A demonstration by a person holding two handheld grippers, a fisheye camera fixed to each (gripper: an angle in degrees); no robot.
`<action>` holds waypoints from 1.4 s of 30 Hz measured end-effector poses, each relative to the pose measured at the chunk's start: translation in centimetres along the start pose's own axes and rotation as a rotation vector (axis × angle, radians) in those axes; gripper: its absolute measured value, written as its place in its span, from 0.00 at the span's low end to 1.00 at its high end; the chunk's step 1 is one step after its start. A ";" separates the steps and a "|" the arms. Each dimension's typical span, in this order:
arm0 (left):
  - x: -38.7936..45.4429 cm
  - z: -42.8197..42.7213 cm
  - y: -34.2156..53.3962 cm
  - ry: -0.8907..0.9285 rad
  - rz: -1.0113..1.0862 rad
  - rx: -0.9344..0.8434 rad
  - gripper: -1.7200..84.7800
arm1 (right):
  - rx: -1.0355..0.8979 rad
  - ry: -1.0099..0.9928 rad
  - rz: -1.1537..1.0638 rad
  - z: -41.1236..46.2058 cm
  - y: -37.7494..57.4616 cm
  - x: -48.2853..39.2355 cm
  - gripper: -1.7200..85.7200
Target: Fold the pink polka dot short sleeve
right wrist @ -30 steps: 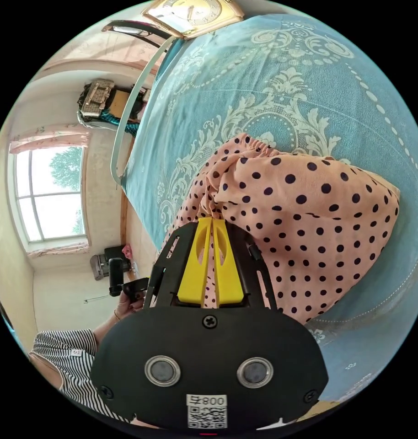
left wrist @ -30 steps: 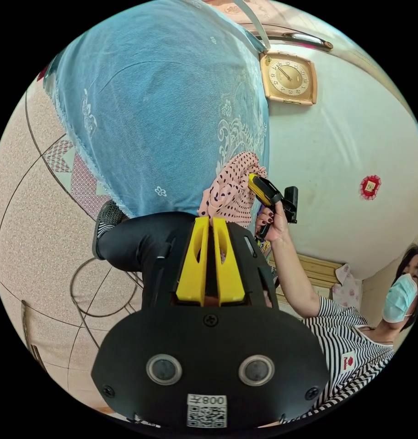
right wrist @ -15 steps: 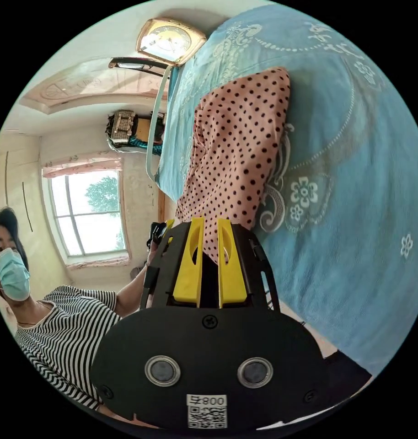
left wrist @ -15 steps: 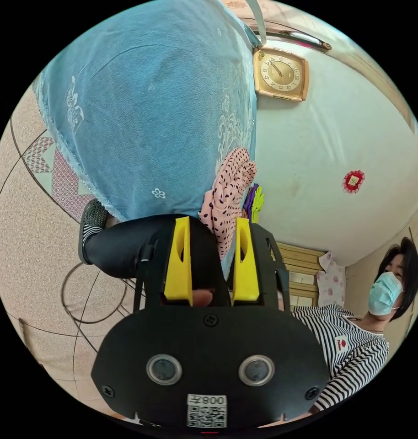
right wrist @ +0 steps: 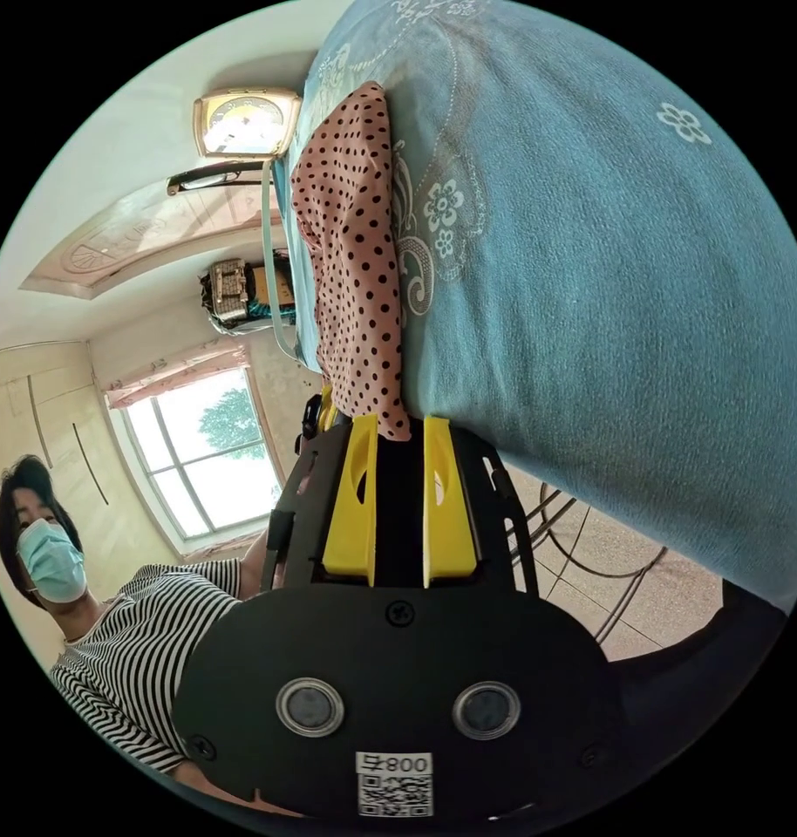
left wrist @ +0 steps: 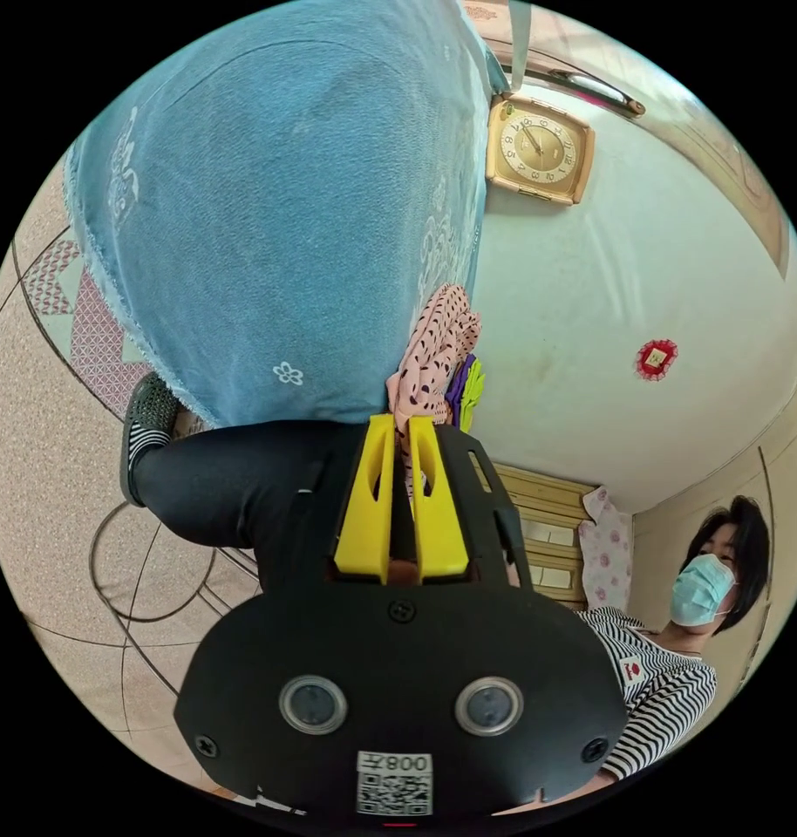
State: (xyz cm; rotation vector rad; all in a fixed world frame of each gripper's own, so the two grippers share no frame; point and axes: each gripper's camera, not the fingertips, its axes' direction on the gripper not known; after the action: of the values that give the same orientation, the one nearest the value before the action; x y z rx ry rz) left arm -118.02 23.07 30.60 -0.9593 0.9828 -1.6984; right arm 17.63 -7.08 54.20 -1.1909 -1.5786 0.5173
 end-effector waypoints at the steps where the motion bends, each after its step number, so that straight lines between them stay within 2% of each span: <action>1: 0.2 0.3 0.1 0.008 0.006 -0.003 0.07 | 0.005 -0.011 -0.002 -0.2 0.2 0.1 0.12; 7: 0.6 1.5 1.0 0.014 0.012 -0.011 0.08 | 0.031 -0.109 0.016 -0.8 1.5 0.7 0.12; 11: 0.4 2.6 1.9 0.007 0.004 -0.018 0.10 | 0.011 -0.107 0.012 -0.6 2.4 0.3 0.13; 17: 0.5 4.8 3.0 -0.018 0.000 -0.037 0.09 | 0.019 -0.182 0.048 -0.8 4.1 0.7 0.12; 24: 0.6 7.1 5.2 0.010 0.002 -0.026 0.06 | 0.001 -0.259 0.052 -1.7 6.9 0.0 0.07; 42: 10.6 17.5 14.1 0.157 0.317 -0.067 0.05 | 0.176 -0.329 -0.334 -14.9 21.1 -14.0 0.04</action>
State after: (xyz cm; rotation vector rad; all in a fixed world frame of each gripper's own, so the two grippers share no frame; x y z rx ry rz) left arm -100.50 6.04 26.18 -0.6767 1.2323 -1.4960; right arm 39.55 -14.24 36.04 -0.7135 -1.9223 0.6380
